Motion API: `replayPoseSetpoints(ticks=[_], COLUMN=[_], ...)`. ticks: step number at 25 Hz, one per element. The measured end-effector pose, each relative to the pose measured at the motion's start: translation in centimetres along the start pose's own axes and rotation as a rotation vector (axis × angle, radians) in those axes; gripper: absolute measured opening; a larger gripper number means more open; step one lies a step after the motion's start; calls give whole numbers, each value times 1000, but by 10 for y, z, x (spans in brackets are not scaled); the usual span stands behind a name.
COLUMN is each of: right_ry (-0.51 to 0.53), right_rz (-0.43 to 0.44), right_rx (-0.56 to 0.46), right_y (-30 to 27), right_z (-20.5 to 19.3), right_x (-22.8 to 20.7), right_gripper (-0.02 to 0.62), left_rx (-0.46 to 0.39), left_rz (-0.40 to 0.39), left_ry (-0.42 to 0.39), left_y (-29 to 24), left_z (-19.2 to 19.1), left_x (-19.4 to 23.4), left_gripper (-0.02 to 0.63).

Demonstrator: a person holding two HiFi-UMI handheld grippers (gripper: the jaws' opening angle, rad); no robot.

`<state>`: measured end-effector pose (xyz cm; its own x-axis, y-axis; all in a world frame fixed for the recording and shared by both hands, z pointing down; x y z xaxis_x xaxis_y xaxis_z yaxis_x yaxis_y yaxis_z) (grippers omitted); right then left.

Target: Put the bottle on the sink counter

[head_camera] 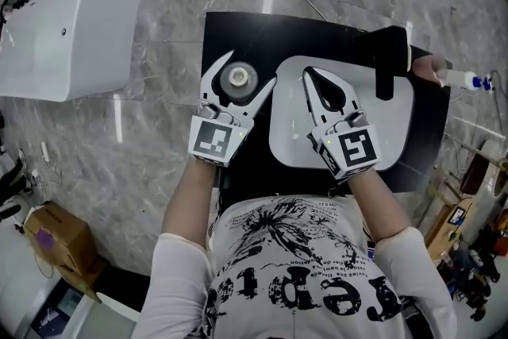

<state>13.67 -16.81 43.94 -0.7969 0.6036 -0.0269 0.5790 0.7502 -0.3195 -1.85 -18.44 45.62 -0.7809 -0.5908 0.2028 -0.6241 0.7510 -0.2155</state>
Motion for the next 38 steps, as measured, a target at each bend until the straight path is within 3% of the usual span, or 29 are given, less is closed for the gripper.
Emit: replayPoseSetpoints(ticks=[8,18,31,38], right_ry=[-7,-30,-55,-57], right_rz=[10,4,2,-6], right_rx=[24,43,58,54], right_y=[-30,-37,-34,-31], right_z=[-33,-52,-59,-49], right_x=[-21,-34,-37,-34], right_gripper=[15,15,15,15], left_rx=[107,247,264,297], left_rz=[16,13,43,46], left_ry=[-3,-29,-38,12], left_y=[-39,-51,-52,-43], left_z=[-45,-73,-78,-78], left_x=[25,29,28,30], left_gripper=[347,347,348,348])
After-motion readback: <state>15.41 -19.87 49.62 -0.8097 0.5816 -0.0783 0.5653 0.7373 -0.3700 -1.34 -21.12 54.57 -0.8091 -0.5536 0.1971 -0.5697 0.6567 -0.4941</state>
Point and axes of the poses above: the fingertips, and each gripper's own axes: y backward along the fingers, x to its left, z out of its top, the point moved 6 cm from there along y, backward along the fingers, and after that the axes turned 7 degrees about y, right-handed, at the moved point
